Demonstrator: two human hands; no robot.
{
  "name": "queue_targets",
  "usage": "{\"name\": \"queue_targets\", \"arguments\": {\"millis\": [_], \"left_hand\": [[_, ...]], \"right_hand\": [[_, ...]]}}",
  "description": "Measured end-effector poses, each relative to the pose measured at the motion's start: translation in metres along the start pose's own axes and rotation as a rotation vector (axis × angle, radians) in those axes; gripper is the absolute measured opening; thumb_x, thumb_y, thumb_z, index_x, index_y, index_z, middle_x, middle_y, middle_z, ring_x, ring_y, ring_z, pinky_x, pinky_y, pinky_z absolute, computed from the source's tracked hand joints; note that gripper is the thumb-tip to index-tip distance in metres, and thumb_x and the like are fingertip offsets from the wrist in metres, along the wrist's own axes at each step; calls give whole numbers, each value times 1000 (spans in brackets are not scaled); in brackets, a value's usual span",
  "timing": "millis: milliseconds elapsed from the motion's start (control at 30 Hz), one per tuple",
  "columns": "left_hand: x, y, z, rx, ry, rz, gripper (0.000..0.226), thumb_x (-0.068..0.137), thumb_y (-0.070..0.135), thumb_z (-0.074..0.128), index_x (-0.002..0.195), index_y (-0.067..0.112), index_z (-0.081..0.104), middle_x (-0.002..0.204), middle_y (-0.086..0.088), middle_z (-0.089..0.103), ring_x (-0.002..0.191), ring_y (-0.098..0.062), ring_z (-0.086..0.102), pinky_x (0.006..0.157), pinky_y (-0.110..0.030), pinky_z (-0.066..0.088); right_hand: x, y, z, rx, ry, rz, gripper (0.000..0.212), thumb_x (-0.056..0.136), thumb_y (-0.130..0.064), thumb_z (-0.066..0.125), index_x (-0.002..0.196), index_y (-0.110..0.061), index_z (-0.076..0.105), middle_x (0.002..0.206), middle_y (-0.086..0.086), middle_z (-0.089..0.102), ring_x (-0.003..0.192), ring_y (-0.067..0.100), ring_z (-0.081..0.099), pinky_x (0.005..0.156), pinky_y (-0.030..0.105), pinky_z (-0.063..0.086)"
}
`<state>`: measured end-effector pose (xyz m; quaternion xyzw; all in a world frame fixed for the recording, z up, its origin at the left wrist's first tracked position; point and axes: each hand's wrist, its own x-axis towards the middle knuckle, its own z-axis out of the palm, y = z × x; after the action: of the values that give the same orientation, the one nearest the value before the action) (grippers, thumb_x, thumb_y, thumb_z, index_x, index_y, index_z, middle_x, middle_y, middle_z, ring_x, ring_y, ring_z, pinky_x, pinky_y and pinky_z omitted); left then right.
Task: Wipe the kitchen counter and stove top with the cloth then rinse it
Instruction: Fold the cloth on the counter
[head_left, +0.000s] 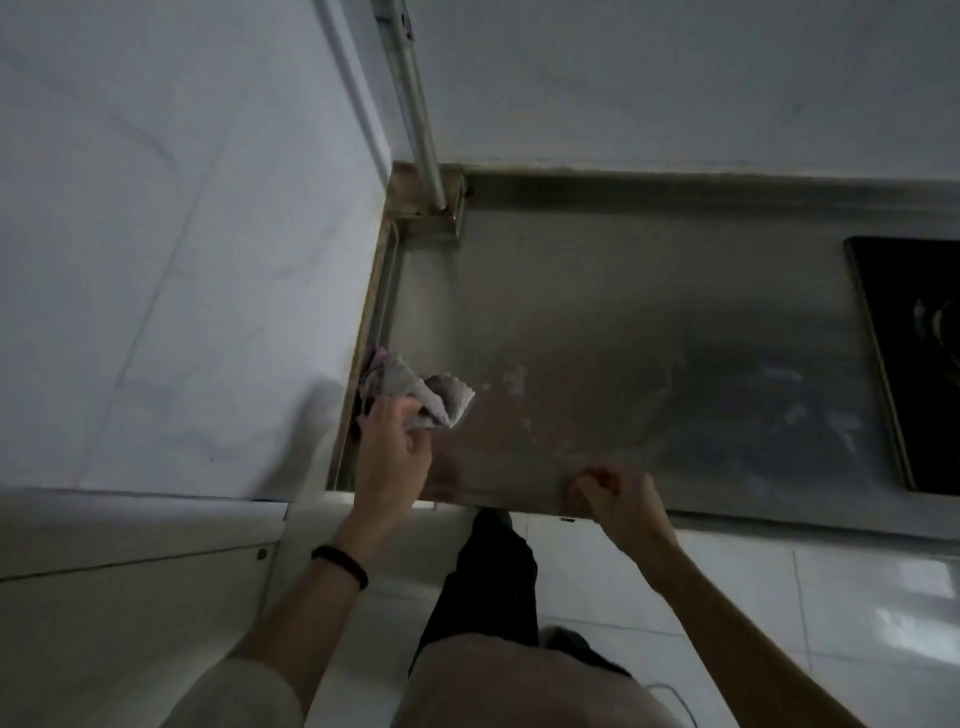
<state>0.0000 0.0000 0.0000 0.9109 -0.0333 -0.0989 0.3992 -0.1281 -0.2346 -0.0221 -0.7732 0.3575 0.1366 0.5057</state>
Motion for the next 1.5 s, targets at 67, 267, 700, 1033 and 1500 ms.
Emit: {"name": "queue_targets", "arguments": {"millis": [67,267,700,1033,1500], "left_hand": [[32,-2,0,97,-2,93,14,91,-5,62,102,2,65,132,-19,64,142,-37,48,119,-51,38],[86,-5,4,349,-204,52,41,95,6,58,136,0,57,134,-19,63,138,-37,47,122,-40,26],[111,-18,11,390,-362,35,47,94,15,61,141,8,56,139,-15,62,133,-36,51,116,-50,34],[118,0,-7,511,-520,203,25,89,36,58,104,22,73,110,0,71,115,-24,58,109,-40,36],[113,23,-32,429,-472,483,19,95,40,71,86,25,64,85,13,58,91,-10,54,91,-32,48]], "right_hand": [[31,-27,23,-101,-41,-56,14,97,-20,66,104,-18,78,98,1,78,87,17,71,77,34,56],[87,-100,81,-211,-153,-154,29,95,-27,62,123,-23,69,118,1,75,114,29,68,100,41,52],[120,-122,116,-462,-253,-313,31,100,-42,56,118,-20,69,130,5,60,126,32,52,93,44,51],[93,-125,55,-327,-261,-545,9,99,-38,56,101,-30,55,106,-4,65,105,23,58,85,45,51],[80,-104,-15,-314,-189,-558,16,96,-53,51,94,-37,48,69,-14,66,59,3,58,53,19,42]]}}
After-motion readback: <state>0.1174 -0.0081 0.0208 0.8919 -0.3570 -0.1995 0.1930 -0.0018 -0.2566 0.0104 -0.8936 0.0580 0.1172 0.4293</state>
